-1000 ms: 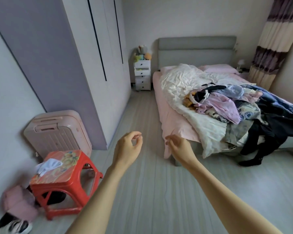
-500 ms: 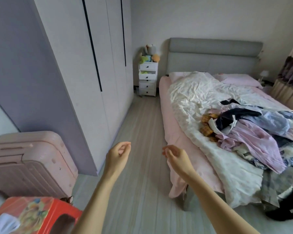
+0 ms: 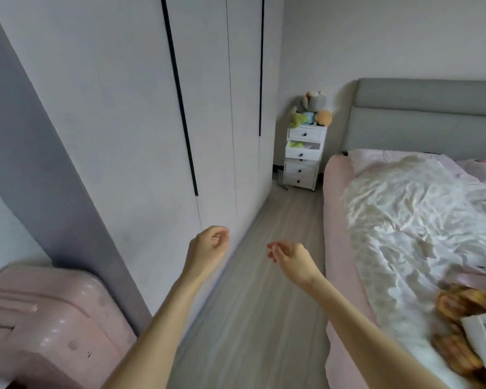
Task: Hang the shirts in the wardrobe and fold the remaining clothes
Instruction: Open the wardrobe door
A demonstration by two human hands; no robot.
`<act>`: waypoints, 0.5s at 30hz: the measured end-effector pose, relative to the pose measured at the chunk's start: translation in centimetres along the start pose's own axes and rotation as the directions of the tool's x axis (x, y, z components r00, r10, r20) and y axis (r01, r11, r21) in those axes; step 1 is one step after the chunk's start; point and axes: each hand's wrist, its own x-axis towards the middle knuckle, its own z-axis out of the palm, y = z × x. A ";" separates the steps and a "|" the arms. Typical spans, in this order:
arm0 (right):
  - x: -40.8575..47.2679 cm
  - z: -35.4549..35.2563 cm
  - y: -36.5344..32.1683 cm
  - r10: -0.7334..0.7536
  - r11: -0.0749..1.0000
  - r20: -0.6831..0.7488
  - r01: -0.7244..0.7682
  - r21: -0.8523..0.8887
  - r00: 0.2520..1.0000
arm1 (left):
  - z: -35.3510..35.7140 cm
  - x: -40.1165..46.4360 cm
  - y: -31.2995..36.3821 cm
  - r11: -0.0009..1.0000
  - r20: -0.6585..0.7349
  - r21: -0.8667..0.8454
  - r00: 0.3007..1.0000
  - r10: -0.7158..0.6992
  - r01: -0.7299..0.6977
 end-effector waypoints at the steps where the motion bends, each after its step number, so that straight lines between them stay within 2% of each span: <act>1: 2.6 -0.4 -0.4 -0.022 1.000 0.000 0.022 0.002 1.000 | 0.4 2.1 0.6 1.000 -0.025 0.024 1.000 0.019 -0.018; 5: 13.0 -0.3 -2.3 -0.104 0.994 0.054 0.103 0.031 0.993 | 0.9 10.7 1.2 0.979 -0.142 0.196 0.986 0.092 -0.063; 8: 19.0 0.9 -3.0 -0.175 0.985 0.117 0.172 0.034 0.978 | 0.5 16.1 0.2 0.936 -0.249 0.349 0.960 0.128 -0.034; 12: 29.8 3.2 -5.1 -0.320 0.947 0.130 0.318 0.035 0.938 | 0.0 26.1 -0.7 0.902 -0.391 0.431 0.906 0.159 0.027; 15: 37.5 5.1 -8.0 -0.431 0.902 0.112 0.432 0.022 0.895 | -0.9 33.5 -1.2 0.895 -0.509 0.441 0.839 0.190 0.065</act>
